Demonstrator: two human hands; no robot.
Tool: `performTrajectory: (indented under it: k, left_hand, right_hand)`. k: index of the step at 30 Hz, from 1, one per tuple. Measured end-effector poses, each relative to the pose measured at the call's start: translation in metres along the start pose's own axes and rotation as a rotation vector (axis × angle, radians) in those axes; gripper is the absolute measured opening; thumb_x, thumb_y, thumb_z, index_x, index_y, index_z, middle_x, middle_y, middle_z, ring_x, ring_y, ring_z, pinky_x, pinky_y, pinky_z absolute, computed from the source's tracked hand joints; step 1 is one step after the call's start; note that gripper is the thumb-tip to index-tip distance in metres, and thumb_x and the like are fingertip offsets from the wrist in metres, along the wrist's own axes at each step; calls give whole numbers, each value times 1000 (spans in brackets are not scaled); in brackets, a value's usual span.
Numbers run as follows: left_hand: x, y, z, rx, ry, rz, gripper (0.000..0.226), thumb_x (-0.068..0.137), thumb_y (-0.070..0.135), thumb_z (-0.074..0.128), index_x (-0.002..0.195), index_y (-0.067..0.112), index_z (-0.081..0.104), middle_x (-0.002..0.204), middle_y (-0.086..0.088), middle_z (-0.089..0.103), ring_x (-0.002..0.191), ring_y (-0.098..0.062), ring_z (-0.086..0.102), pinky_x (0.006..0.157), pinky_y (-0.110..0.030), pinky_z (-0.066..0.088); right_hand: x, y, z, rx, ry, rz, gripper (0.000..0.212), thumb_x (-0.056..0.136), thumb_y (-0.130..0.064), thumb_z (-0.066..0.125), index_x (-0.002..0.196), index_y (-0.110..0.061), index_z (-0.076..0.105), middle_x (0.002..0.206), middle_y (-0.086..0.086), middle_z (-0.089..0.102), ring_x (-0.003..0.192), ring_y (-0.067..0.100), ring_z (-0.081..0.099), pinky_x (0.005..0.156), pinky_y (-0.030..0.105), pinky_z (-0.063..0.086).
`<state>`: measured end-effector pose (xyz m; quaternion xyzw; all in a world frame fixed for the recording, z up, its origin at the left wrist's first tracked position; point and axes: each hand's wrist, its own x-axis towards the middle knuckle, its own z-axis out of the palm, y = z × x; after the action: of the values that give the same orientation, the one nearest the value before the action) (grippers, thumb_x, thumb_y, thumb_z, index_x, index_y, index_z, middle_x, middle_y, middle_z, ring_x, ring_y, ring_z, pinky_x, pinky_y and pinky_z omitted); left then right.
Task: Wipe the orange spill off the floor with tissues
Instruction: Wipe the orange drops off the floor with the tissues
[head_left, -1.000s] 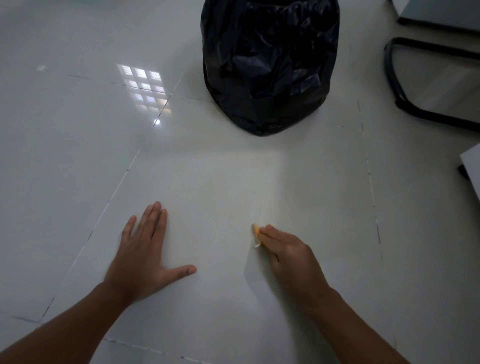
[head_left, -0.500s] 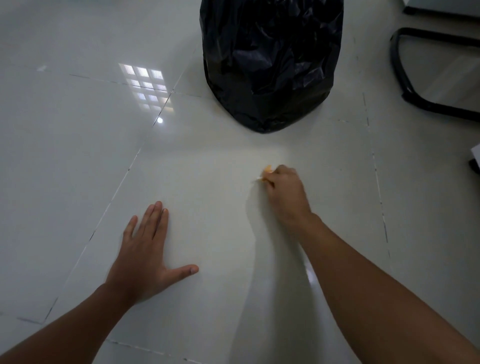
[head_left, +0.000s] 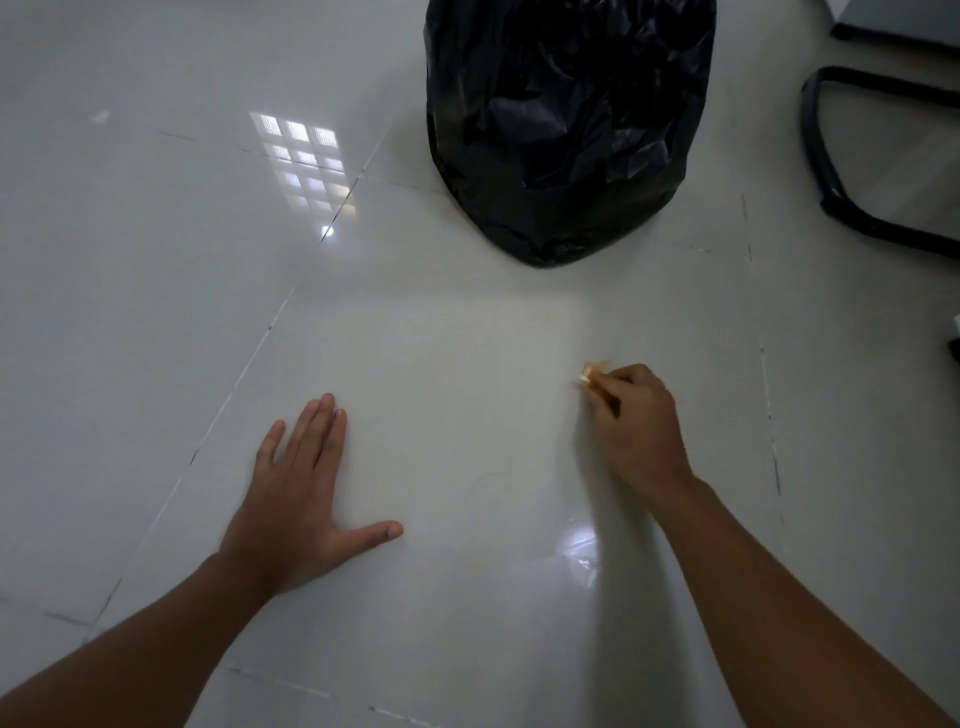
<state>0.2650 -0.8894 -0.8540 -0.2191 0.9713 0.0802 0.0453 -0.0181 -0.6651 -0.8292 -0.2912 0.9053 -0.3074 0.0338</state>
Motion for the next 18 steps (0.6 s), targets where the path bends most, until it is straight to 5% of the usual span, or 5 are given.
performTrajectory:
  k: [6,11,15,18]
  left_hand:
    - [1,0,2,3,-1,0,128,72,96,29,154,-3,23,166,-18,17,154,-29,15,121,-58,18]
    - [1,0,1,-3,-2,-2,128,72,96,27,154,-2,22,166,-18,17,154,-29,15,122,-57,17]
    - [1,0,1,-7,2,-5,129,71,97,26,155,-2,21,166,-17,15,155,-27,12,123,-56,15]
    - [0,0,1,-14,11,-6,129,71,96,28,155,-1,21,167,-16,14,155,-26,10,123,-56,14]
  right_hand:
    - [-50,-37,25,17,-320,-328,33,79,-33,73,109,-18,71,102,-2,58,94,15,48,85,12,33]
    - [-75,-54,39,-5,-244,-432,12,92,-16,62,96,-11,72,87,4,59,83,24,53,69,33,47]
    - [-78,-49,28,-95,-341,-516,15,87,-5,63,99,-11,70,85,7,59,81,28,54,63,35,48]
    - [-52,-42,13,18,-83,-277,18,84,0,65,97,-9,74,86,11,66,81,31,61,74,36,49]
